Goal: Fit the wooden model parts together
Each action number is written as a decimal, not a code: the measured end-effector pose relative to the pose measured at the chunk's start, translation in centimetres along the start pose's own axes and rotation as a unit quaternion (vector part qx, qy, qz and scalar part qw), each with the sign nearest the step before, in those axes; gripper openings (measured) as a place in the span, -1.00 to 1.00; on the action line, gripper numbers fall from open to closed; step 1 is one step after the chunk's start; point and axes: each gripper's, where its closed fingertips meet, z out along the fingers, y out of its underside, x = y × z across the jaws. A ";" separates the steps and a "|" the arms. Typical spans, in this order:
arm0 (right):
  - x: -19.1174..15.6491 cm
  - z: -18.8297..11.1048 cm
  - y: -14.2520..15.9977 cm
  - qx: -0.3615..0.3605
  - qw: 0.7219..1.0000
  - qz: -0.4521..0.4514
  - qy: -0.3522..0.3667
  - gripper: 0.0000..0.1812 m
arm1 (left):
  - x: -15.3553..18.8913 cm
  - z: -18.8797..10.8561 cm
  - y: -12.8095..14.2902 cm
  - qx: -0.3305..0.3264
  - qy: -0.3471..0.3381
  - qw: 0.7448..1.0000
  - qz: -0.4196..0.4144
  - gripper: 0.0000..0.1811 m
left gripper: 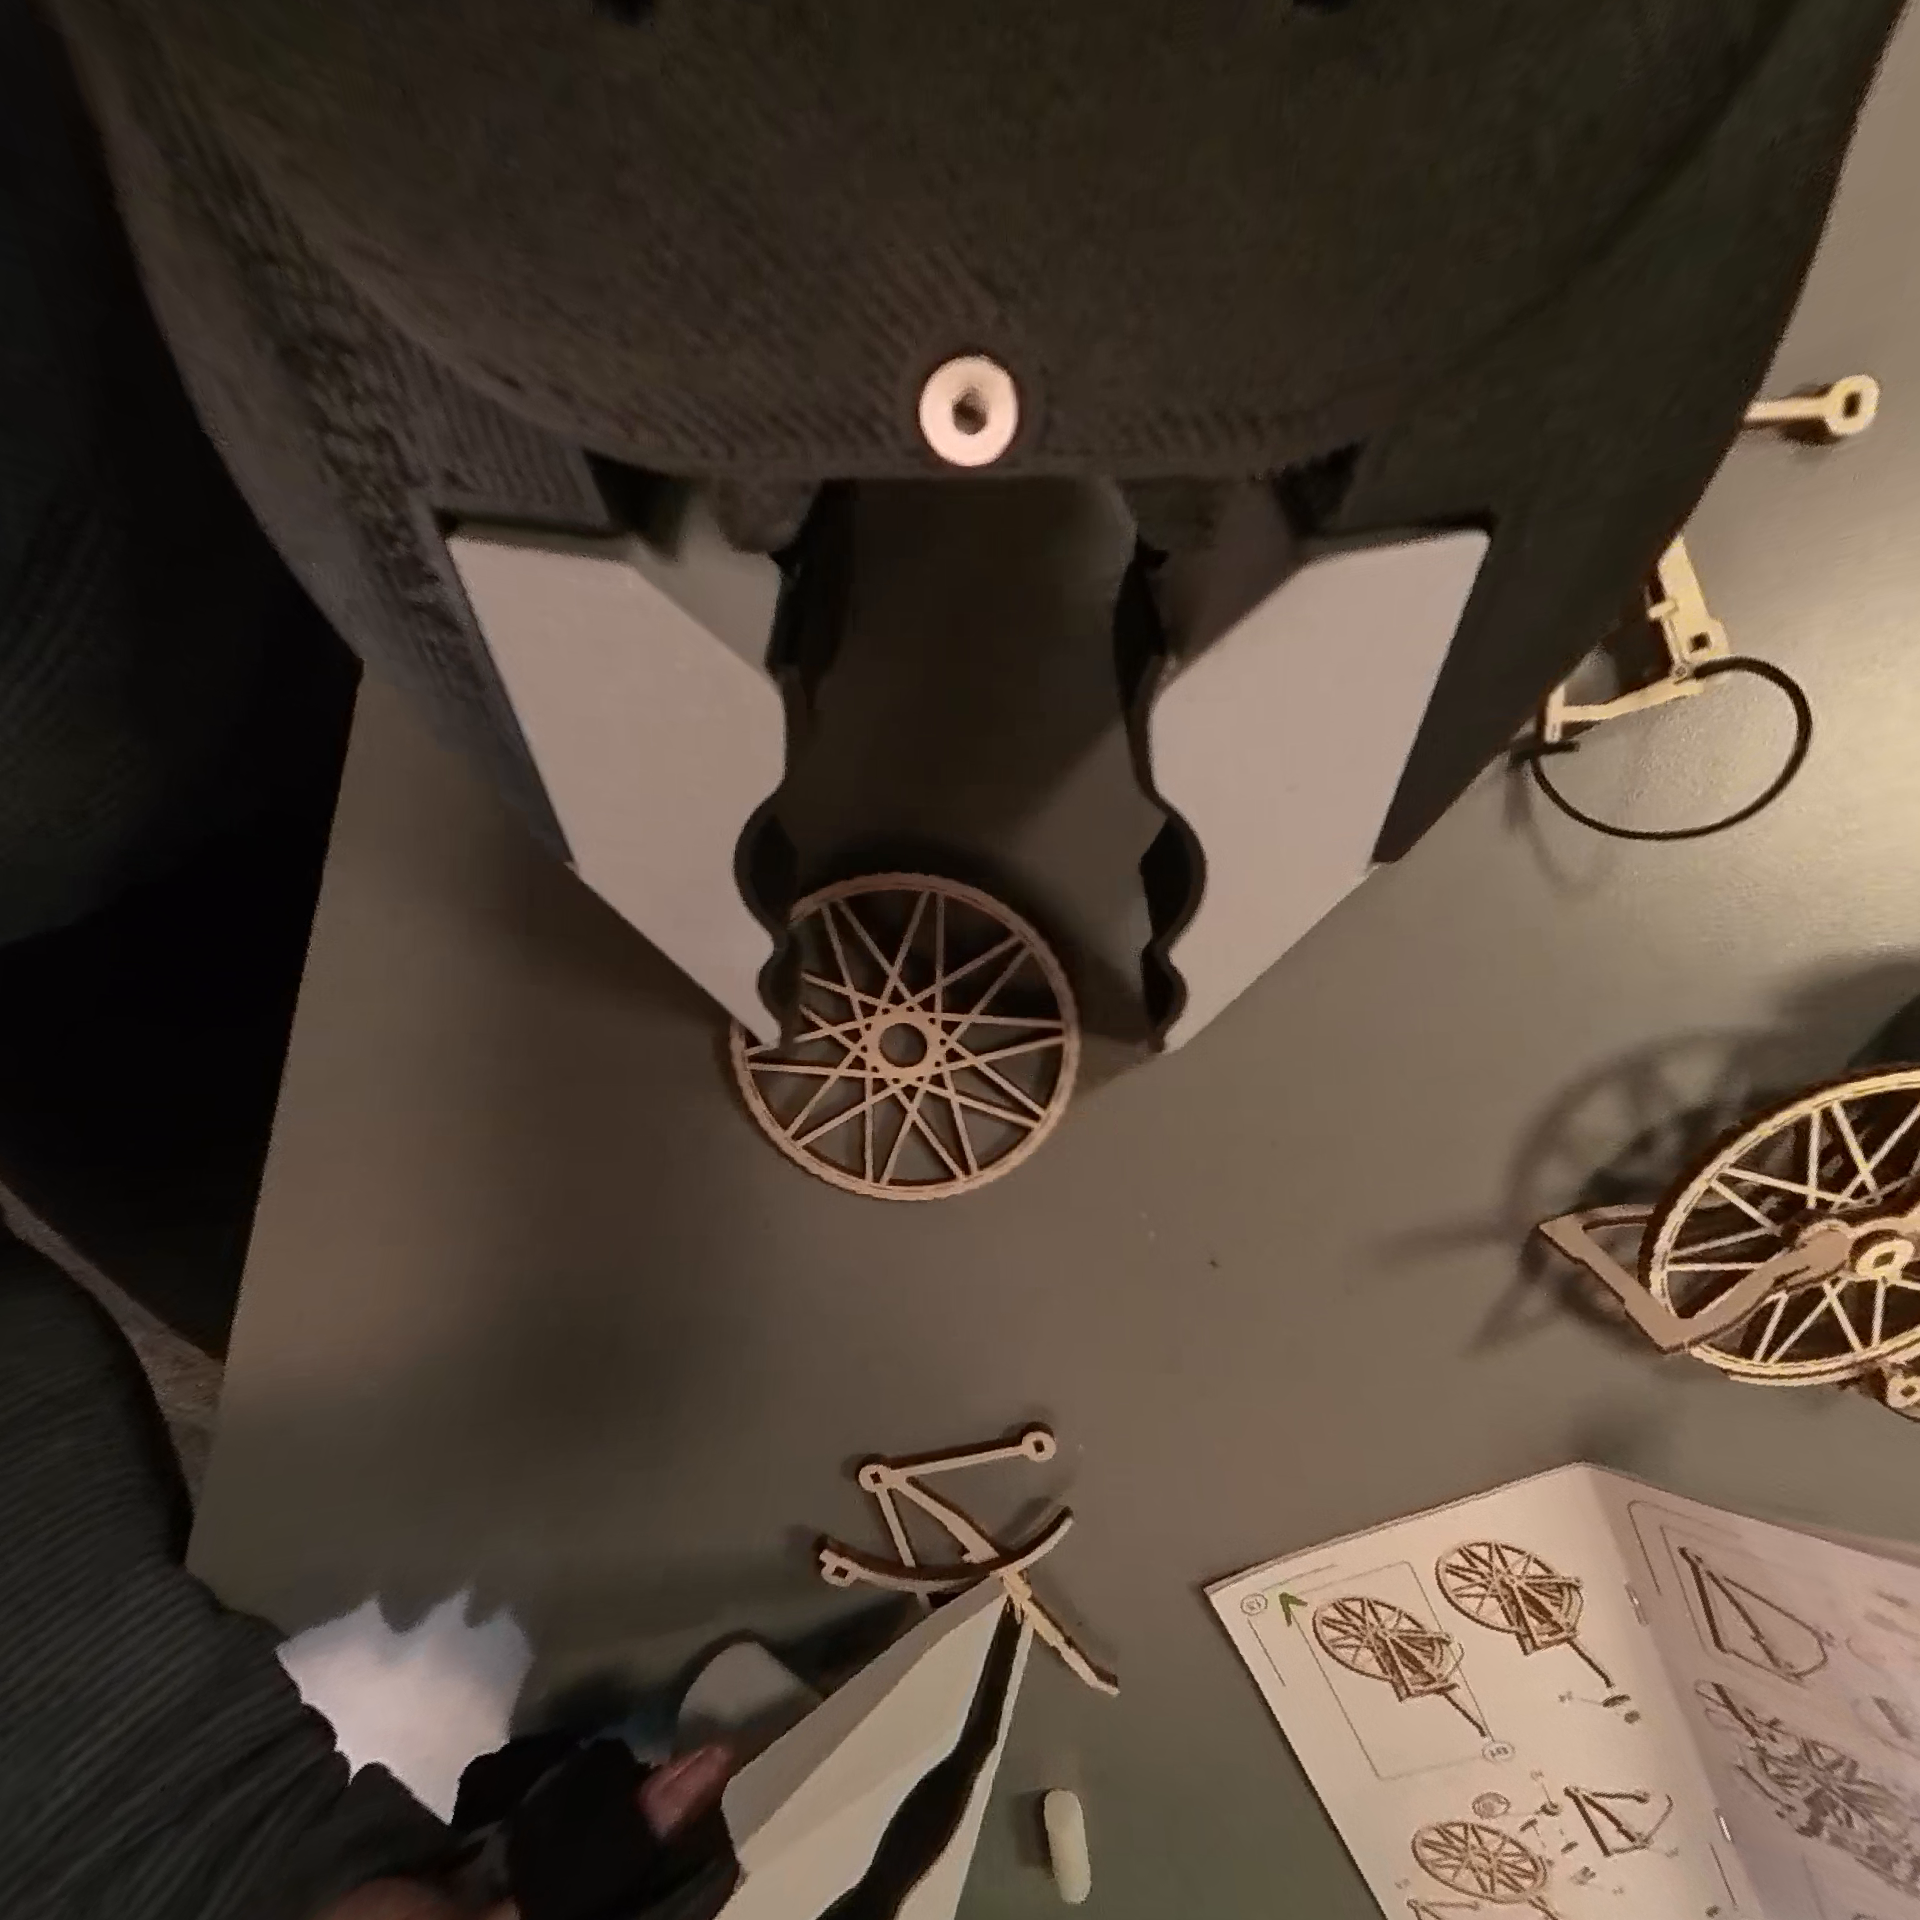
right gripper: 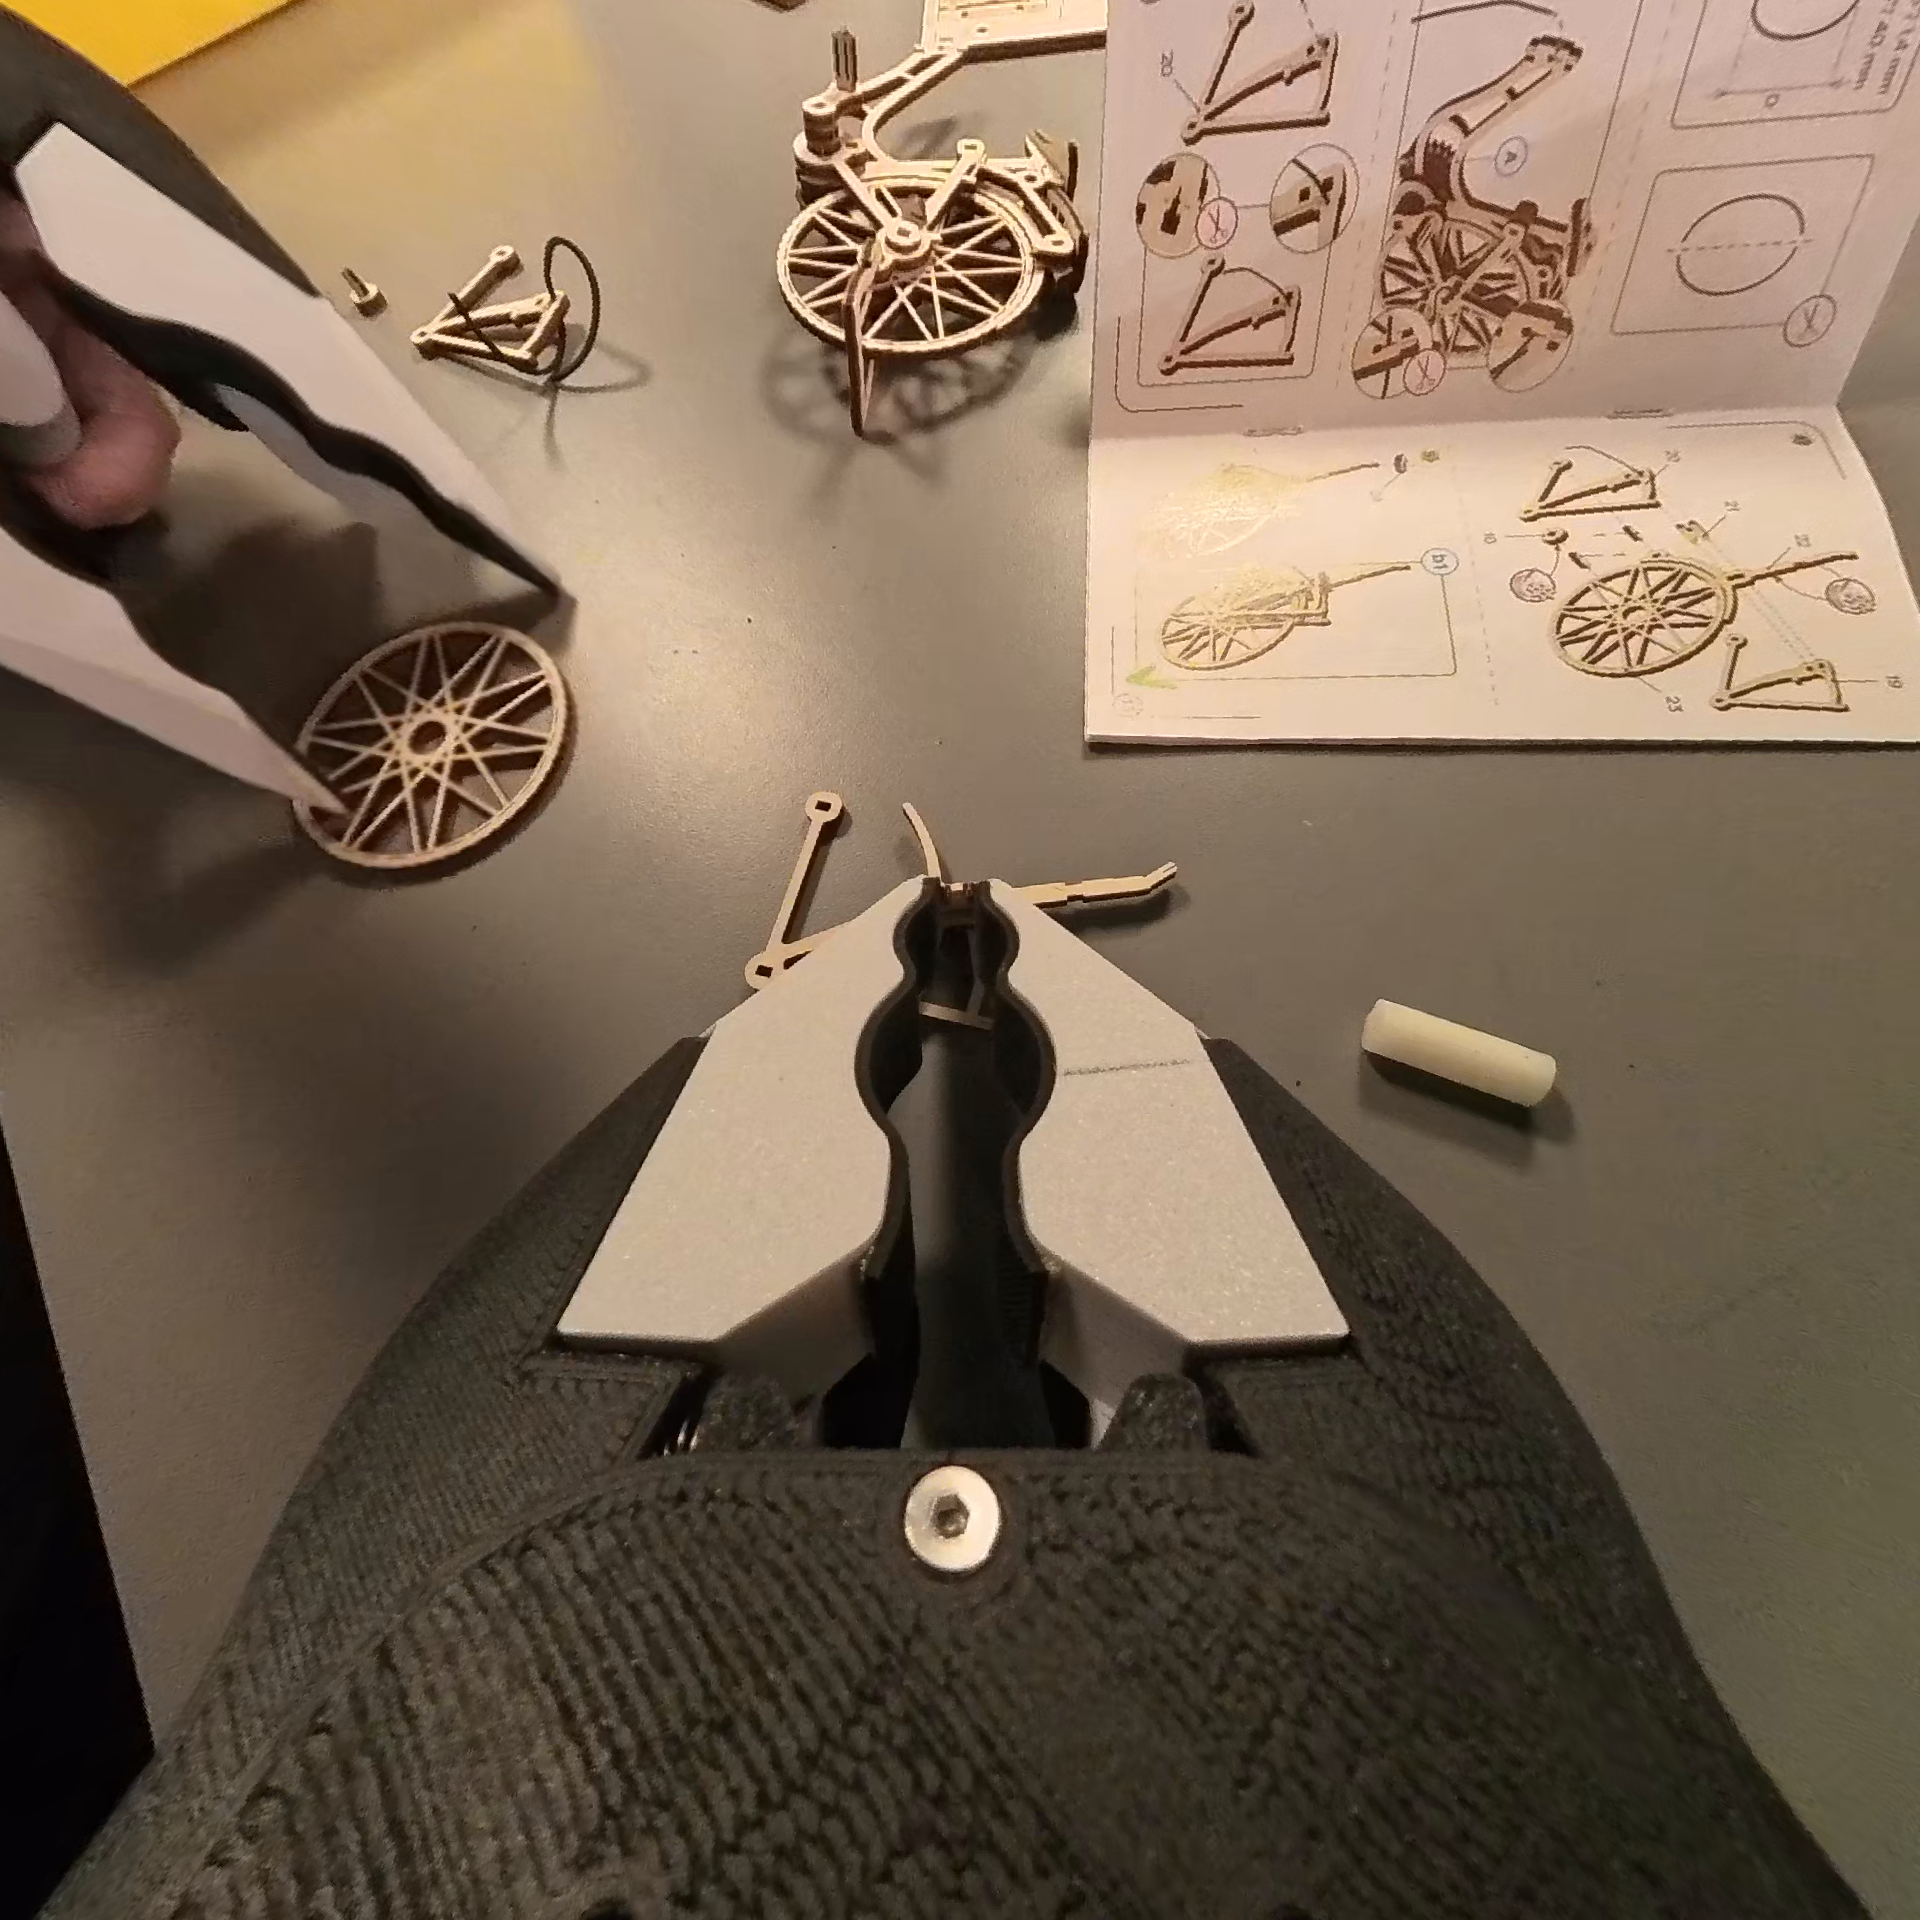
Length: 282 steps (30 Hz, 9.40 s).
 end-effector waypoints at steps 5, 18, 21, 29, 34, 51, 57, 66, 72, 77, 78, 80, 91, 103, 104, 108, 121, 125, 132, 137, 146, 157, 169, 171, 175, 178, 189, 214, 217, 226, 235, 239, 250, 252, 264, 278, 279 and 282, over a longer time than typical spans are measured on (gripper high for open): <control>0.0 0.0 0.0 0.000 1.000 0.001 0.000 -0.96 | 0.7 0.0 -0.1 -0.005 0.023 1.000 -0.001 -0.12; 0.0 0.0 0.0 0.000 1.000 -0.006 0.006 -0.96 | 1.0 1.1 -1.9 0.000 0.003 0.997 0.080 -0.26; 0.0 0.0 0.0 0.000 1.000 -0.006 0.006 -0.96 | 1.3 1.7 -4.9 0.046 0.012 0.997 0.068 -0.26; 0.0 0.0 0.0 -0.001 1.000 -0.010 0.009 -0.96 | 1.4 6.0 -6.7 -0.001 0.018 0.998 0.067 -0.26; 0.0 0.0 0.0 -0.001 1.000 -0.009 0.008 -0.96 | 1.2 6.6 -6.6 -0.011 0.014 0.998 0.065 -0.26; -0.1 0.0 0.0 0.000 1.000 -0.001 -0.001 -0.96 | 1.2 7.0 -6.2 -0.023 0.038 0.996 0.077 -0.26; -0.1 0.0 0.0 0.000 1.000 0.001 -0.004 -0.96 | 1.3 7.0 -6.1 -0.034 0.058 0.991 0.112 -0.26; 0.0 0.0 0.0 0.000 1.000 0.003 -0.004 -0.96 | 1.1 7.1 -6.2 -0.047 0.119 0.981 0.146 -0.26; 0.0 0.0 0.0 0.001 1.000 0.008 -0.005 -0.96 | 0.9 7.1 -6.2 -0.054 0.148 0.972 0.174 -0.26; 0.0 0.0 0.0 0.001 1.000 0.011 -0.007 -0.96 | 0.7 7.0 -6.1 -0.058 0.166 0.966 0.190 -0.27; 0.0 0.0 0.0 0.001 1.000 0.011 -0.007 -0.96 | 0.7 7.0 -6.1 -0.058 0.169 0.965 0.191 -0.26; 0.0 0.0 0.0 0.001 1.000 0.012 -0.008 -0.96 | 0.6 7.0 -6.1 -0.058 0.171 0.963 0.199 -0.26; 0.1 0.0 0.0 0.001 1.000 0.014 -0.008 -0.96 | 0.6 7.0 -6.0 -0.057 0.167 0.963 0.202 -0.27; 0.2 0.0 0.0 0.002 1.000 0.015 -0.003 -0.96 | 0.8 7.3 -6.3 -0.063 0.126 0.975 0.172 -0.27; 0.2 0.0 0.0 0.002 1.000 0.015 -0.003 -0.96 | 0.8 7.3 -6.3 -0.063 0.124 0.975 0.171 -0.27; 0.2 0.0 0.0 0.002 1.000 0.016 -0.004 -0.96 | 0.8 7.2 -6.2 -0.062 0.127 0.974 0.179 -0.26; 0.2 0.0 0.0 0.002 1.000 0.020 -0.009 -0.96 | 0.9 6.7 -5.8 -0.062 0.184 0.947 0.255 -0.27; 0.2 0.0 0.0 0.002 1.000 0.021 -0.010 -0.96 | 1.0 6.6 -5.7 -0.067 0.213 0.936 0.272 -0.26; 0.2 0.0 0.0 0.002 1.000 0.023 -0.011 -0.96 | 1.0 6.5 -5.7 -0.080 0.252 0.921 0.286 -0.27; 0.2 0.0 0.0 0.002 1.000 0.024 -0.011 -0.96 | 1.2 6.5 -5.7 -0.077 0.255 0.924 0.273 -0.26; 0.2 0.0 0.0 0.002 1.000 0.021 -0.009 -0.96 | 1.3 5.8 -6.3 -0.031 0.182 0.966 0.179 -0.26; 0.2 0.0 0.0 0.002 1.000 0.021 -0.010 -0.96 | 1.2 6.3 -5.7 -0.033 0.159 0.969 0.185 -0.26; 0.2 0.0 0.0 0.002 1.000 0.021 -0.010 -0.96 | 1.2 6.3 -5.7 -0.031 0.157 0.970 0.185 -0.26; 0.2 0.0 0.0 0.002 1.000 0.021 -0.010 -0.96 | 1.2 6.4 -5.8 -0.028 0.155 0.970 0.185 -0.27; 0.2 0.0 0.0 0.002 1.000 0.021 -0.010 -0.96 | 1.1 6.4 -6.0 -0.026 0.144 0.973 0.181 -0.26; 0.2 0.0 0.0 0.002 1.000 0.021 -0.010 -0.96 | 1.2 6.4 -6.3 -0.018 0.133 0.974 0.182 -0.26; 0.2 0.0 0.0 0.002 1.000 0.020 -0.009 -0.96 | 1.6 4.7 -5.3 -0.029 0.114 0.982 0.151 -0.27; 0.2 0.0 0.0 0.002 1.000 0.017 -0.007 -0.96 | 1.6 6.2 -6.8 0.015 0.083 0.990 0.117 -0.26; 0.2 0.0 0.0 0.002 1.000 0.016 -0.006 -0.96 | 1.3 6.6 -6.7 0.011 0.072 0.991 0.111 -0.26; 0.2 0.0 0.0 0.001 1.000 0.014 -0.005 -0.96 | 1.1 7.1 -6.3 0.003 0.072 0.991 0.114 -0.26; 0.2 0.0 0.0 0.001 1.000 0.015 -0.006 -0.96 | 1.1 7.3 -6.3 0.000 0.068 0.991 0.114 -0.25; 0.2 0.0 0.0 0.001 1.000 0.014 -0.005 -0.96 | 1.1 7.3 -6.4 0.001 0.069 0.991 0.114 -0.25; 0.2 0.0 0.0 0.001 1.000 0.014 -0.005 -0.96 | 1.1 7.1 -6.3 0.000 0.068 0.992 0.110 -0.17; 0.2 0.0 0.0 0.001 1.000 0.014 -0.005 -0.96 | 1.2 6.9 -6.3 0.003 0.070 0.991 0.110 -0.16; 0.3 -0.7 -0.8 0.037 0.999 0.012 0.001 -0.78 | 0.8 5.5 -6.0 0.014 0.082 0.992 0.096 -0.09; 5.1 -2.7 -1.8 0.065 0.960 -0.164 0.219 -1.00 | 0.9 6.1 -5.3 0.008 0.067 0.990 0.121 -0.12; 5.0 -2.2 -1.3 0.043 0.957 -0.188 0.219 -1.00 | 1.0 6.1 -5.3 0.008 0.068 0.990 0.121 -0.12; 4.5 -1.0 -0.1 -0.004 0.940 -0.264 0.216 -1.00 | 0.9 6.1 -5.2 0.006 0.072 0.991 0.116 -0.12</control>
